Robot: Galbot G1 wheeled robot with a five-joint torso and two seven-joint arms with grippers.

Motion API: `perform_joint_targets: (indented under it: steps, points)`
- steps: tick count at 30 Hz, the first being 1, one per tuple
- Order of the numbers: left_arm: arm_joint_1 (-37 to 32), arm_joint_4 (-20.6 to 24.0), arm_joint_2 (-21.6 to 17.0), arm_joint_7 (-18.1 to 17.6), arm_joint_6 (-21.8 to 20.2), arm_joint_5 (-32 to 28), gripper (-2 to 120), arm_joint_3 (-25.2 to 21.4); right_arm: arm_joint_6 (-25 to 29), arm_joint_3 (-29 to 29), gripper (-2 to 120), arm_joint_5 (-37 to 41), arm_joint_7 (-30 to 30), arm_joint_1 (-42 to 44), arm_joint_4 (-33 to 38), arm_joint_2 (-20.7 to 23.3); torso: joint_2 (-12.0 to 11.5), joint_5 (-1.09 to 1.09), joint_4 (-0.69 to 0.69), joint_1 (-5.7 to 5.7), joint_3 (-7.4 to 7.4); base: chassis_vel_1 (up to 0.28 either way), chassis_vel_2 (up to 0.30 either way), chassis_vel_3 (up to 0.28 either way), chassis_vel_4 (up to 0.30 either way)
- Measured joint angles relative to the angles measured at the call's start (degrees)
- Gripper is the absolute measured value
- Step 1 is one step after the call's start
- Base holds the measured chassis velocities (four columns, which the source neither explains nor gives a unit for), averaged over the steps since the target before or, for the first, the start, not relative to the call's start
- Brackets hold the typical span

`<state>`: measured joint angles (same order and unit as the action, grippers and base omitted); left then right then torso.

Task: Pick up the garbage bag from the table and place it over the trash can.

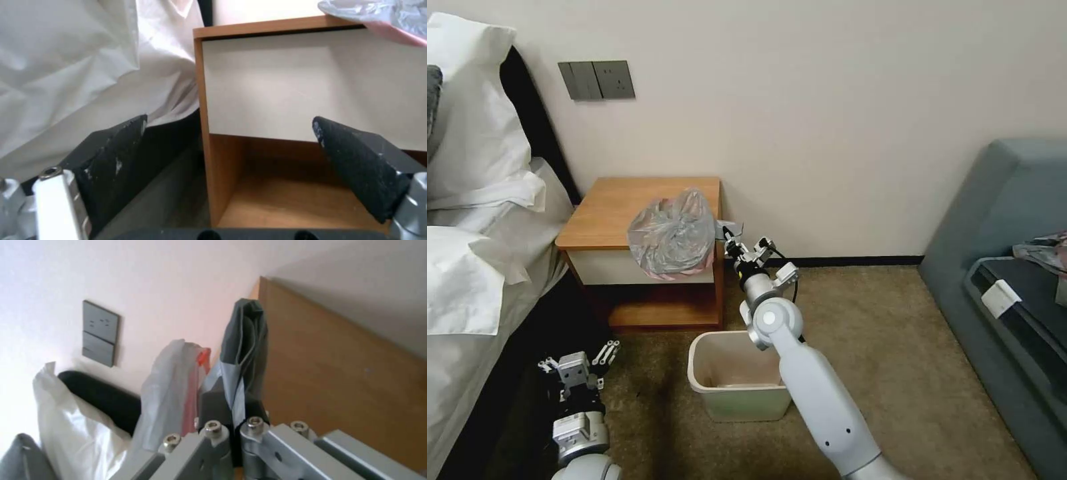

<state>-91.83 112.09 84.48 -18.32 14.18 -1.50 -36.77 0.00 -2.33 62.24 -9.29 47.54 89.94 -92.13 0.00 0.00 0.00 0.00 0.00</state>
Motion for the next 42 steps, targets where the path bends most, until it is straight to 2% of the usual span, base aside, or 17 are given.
perform_joint_targets:
  steps: [10, 16, 20, 27, 31, 37, 42]
  points:
    - [0.76, 0.07, -0.17, -0.27, -0.01, -1.28, 98, -0.09, -0.56, 2.77, 0, -0.87, -8.94, 6.49, 11.72, 0.09, 0.0, 0.0, -0.01, 0.0, 0.0, 0.0, 0.0, 0.0, 0.0]
    - [0.87, 0.11, -0.37, -0.72, -0.01, -1.72, 98, -0.15, -1.17, 4.43, 0, -2.04, -12.65, 10.71, 16.95, 2.22, 0.0, 0.01, -0.01, 0.0, 0.0, 0.0, 0.0, 0.0, 0.0]
    - [0.86, 0.08, -0.4, -0.78, -0.01, -1.76, 98, -0.15, -1.21, 4.95, 0, -2.3, -13.39, 12.4, 18.68, 3.43, 0.0, 0.0, 0.0, 0.0, 0.0, 0.0, 0.0, 0.0, 0.0]
    - [1.23, -0.47, -0.33, -1.32, -0.21, -1.84, 99, 0.17, -1.61, 6.04, 0, -3.21, -13.45, 20.14, 23.96, 7.84, 0.0, 0.01, -0.01, 0.0, -0.01, 0.0, 0.0, 0.0, 0.0]
    - [1.32, -0.75, -0.1, -1.34, -0.19, -1.79, 99, 0.41, -1.35, 6.56, 0, -4.17, -13.26, 23.1, 24.63, 9.07, 0.0, 0.01, -0.01, 0.0, -0.01, 0.0, 0.0, 0.0, 0.0]
    - [1.66, -1.33, 0.31, -1.37, -0.14, -1.69, 99, 0.91, 0.85, 7.74, 0, -7.42, -11.4, 32.24, 25.39, 13.17, 0.0, 0.0, -0.01, 0.0, -0.01, 0.0, 0.0, 0.0, 0.0]
    - [1.82, -1.52, 0.23, -1.41, -0.12, -1.69, 99, 0.97, 2.02, 6.75, 0, -7.88, -10.51, 34.15, 25.76, 14.03, 0.0, 0.0, -0.01, 0.0, -0.01, 0.0, 0.0, 0.0, 0.0]
